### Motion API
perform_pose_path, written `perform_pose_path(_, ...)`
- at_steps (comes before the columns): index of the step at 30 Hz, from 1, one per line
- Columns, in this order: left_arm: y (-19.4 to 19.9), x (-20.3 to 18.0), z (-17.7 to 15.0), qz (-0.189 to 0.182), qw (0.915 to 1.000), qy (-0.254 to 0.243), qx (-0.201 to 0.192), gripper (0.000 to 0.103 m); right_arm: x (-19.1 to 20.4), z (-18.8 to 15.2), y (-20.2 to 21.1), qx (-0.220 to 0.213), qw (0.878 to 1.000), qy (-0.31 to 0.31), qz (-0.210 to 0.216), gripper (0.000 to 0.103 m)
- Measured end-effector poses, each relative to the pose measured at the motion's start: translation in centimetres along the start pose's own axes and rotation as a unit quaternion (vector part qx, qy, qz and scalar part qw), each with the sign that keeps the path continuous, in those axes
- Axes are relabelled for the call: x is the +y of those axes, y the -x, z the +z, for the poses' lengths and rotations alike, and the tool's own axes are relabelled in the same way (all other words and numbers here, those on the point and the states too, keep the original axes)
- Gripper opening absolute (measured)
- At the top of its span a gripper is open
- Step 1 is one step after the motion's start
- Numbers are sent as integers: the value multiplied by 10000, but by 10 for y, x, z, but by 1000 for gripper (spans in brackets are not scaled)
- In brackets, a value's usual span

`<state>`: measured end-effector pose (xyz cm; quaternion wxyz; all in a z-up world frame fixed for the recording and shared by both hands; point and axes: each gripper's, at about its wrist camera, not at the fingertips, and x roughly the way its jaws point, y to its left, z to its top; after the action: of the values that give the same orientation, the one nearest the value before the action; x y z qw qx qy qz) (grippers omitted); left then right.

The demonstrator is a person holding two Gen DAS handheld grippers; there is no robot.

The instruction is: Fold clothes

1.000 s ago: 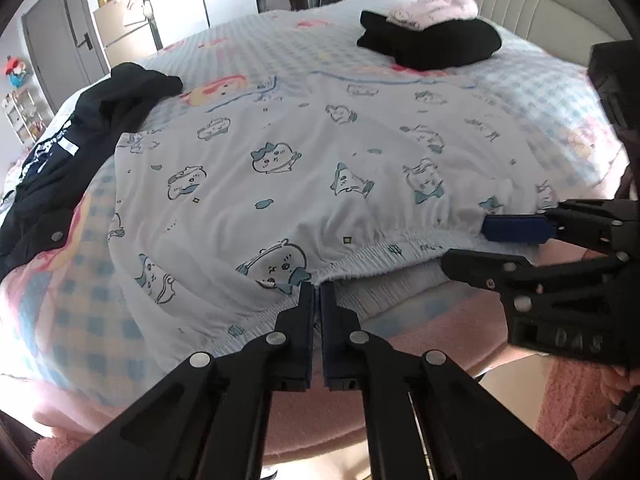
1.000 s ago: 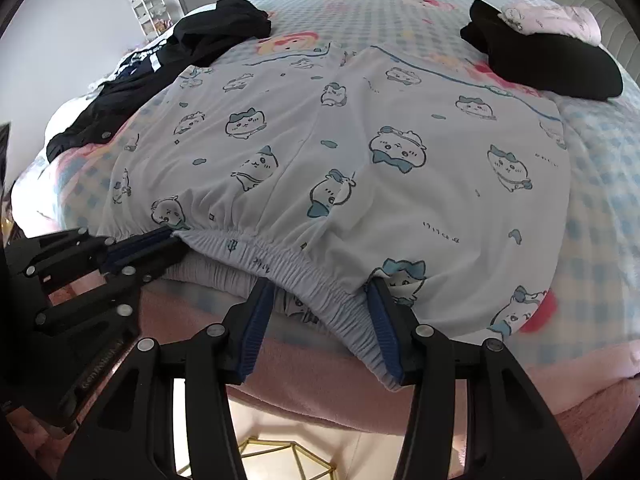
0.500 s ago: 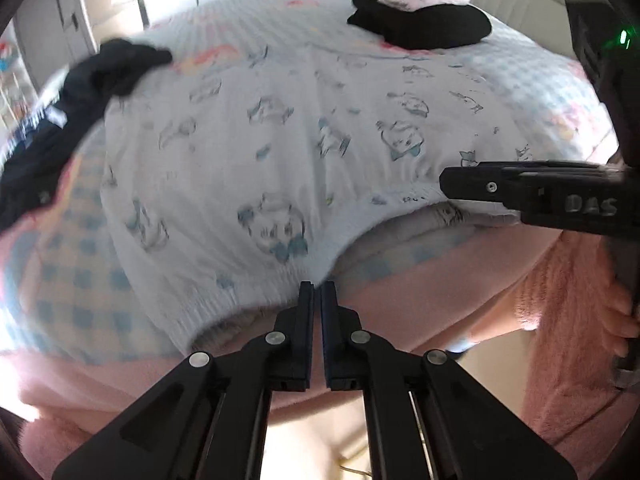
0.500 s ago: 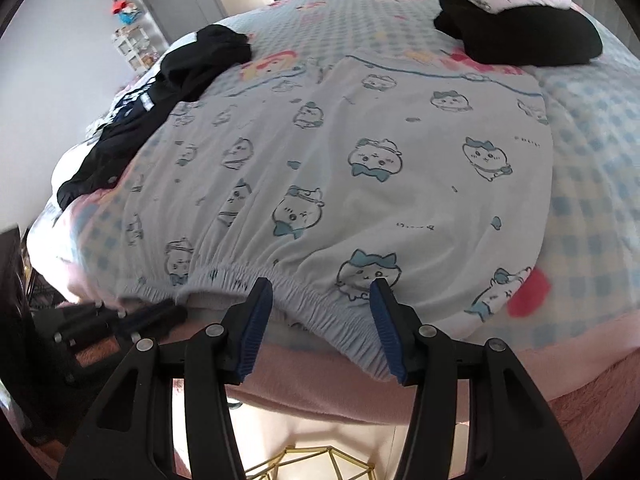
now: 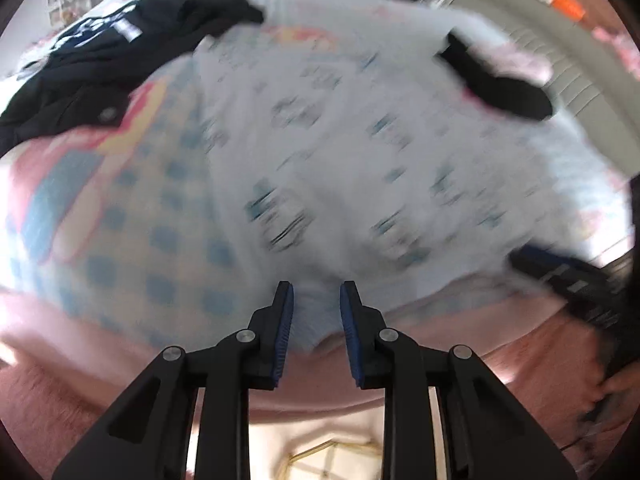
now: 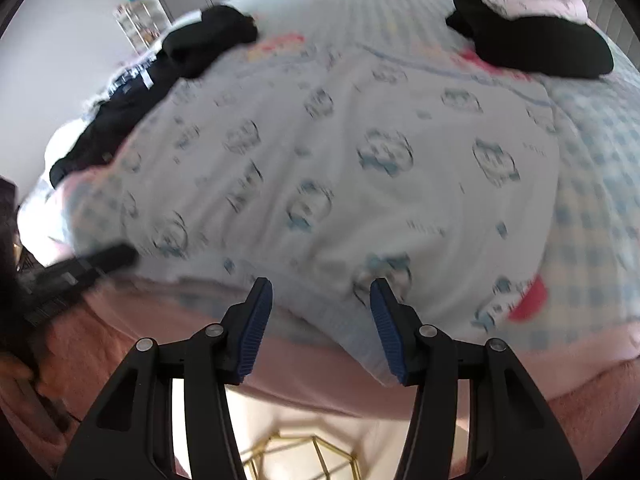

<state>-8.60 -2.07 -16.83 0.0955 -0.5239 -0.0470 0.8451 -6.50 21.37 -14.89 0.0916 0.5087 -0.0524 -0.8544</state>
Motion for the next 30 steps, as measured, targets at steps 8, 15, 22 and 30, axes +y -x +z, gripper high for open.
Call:
perform_pose_path(8, 25, 11, -9, -32, 9994, 271, -198, 30, -9, -19, -20, 570, 9969, 81, -539, 60)
perform_pose_path(15, 15, -47, 20, -678, 9955, -383, -541, 30, -8, -5, 4, -134, 9997, -200, 86, 61)
perform_pose_path(22, -22, -81, 10, -737, 9935, -848, -167, 30, -15, -26, -15, 215, 9992, -338, -16, 60)
perform_pose_path(30, 1, -74, 0, -698, 9931, -878, -351, 34, -9, -18, 11, -99, 9998, -140, 40, 60)
